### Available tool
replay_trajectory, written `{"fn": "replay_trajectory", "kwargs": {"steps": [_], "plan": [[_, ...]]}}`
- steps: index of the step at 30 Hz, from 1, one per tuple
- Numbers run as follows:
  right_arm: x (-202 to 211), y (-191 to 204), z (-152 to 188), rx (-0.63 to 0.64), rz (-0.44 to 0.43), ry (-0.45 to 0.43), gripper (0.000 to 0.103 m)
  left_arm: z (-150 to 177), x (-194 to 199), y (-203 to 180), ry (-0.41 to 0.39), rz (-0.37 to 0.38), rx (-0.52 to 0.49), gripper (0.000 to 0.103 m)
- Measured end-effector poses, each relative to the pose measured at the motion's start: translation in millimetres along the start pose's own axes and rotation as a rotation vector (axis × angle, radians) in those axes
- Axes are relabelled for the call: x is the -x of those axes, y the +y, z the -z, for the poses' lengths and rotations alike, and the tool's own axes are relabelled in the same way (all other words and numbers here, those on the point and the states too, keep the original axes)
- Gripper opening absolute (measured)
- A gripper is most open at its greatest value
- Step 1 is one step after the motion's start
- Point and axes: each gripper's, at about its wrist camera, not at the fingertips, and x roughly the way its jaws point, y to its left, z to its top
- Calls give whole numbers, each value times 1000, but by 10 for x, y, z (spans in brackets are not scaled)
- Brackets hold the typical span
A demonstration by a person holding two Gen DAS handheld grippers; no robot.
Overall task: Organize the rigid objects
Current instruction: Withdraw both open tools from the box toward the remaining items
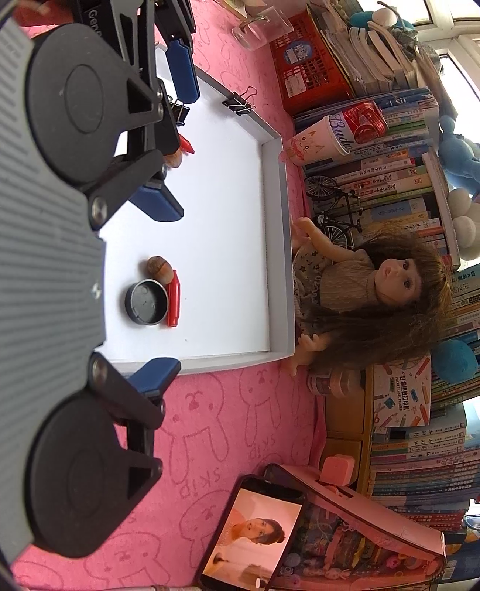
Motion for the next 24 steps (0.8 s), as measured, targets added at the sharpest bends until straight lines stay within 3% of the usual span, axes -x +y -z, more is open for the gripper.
{"fn": "replay_trajectory", "kwargs": {"steps": [17, 24], "plan": [[428, 135, 291, 103, -21, -107, 96, 275, 577, -8, -67, 6, -33, 75], [517, 184, 458, 127, -42, -111, 97, 486, 753, -9, -67, -13, -61, 76]]}}
